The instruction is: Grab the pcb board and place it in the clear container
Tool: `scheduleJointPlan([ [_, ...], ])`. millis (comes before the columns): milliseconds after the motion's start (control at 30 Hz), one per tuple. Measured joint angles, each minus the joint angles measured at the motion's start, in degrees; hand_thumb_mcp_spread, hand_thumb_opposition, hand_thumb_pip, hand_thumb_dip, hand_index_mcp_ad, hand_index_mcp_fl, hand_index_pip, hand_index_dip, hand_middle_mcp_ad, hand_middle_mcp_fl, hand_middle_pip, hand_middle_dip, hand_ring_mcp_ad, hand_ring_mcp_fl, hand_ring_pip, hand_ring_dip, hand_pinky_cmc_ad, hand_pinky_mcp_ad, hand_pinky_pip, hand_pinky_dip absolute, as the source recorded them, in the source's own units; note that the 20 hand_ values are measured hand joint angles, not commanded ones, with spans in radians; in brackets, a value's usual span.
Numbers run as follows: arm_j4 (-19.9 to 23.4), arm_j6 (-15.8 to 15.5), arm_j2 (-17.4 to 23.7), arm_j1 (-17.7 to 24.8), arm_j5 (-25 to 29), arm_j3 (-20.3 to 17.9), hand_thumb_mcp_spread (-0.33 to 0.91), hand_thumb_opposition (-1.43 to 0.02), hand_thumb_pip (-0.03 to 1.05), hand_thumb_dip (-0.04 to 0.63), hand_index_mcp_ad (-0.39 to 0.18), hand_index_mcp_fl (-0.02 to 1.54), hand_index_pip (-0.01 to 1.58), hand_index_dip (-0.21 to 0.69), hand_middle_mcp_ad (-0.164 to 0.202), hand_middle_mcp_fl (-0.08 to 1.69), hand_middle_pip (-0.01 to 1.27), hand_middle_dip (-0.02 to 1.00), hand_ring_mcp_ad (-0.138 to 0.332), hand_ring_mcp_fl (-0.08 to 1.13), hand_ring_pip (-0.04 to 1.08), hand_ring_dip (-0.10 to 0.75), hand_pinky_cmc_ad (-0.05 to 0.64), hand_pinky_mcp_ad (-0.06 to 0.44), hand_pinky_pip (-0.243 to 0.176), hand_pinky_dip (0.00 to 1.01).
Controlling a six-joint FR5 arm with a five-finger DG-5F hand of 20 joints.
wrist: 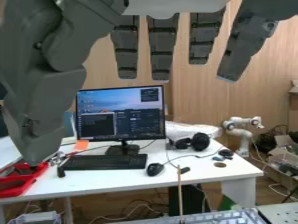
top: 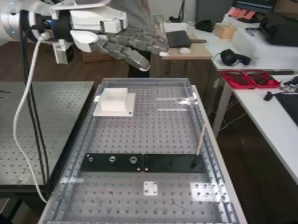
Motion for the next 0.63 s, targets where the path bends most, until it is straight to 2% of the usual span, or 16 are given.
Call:
scheduleJointPlan([
  [133, 0.38, -0.40, 0.18, 0.04, 0.28, -0.08, 0.34, -0.76, 0.35, 0.112, -0.087, 0.24, 0.12, 0.202, 0.066, 0.20, 0.13, 0.17, 0.178, 0.02, 0.12, 0.049, 0.379, 0.312, -0.063, 0.48],
  [633, 0.75, -1.46, 1.93, 0.56, 2.28, -1.22, 0.34, -0.76, 0.35, 0.098, -0.087, 0.28, 0.09, 0.213, 0.066, 0.20, 0.13, 0.17, 0.178, 0.02, 0.12, 0.051, 0.398, 0.316, -0.063, 0.48],
])
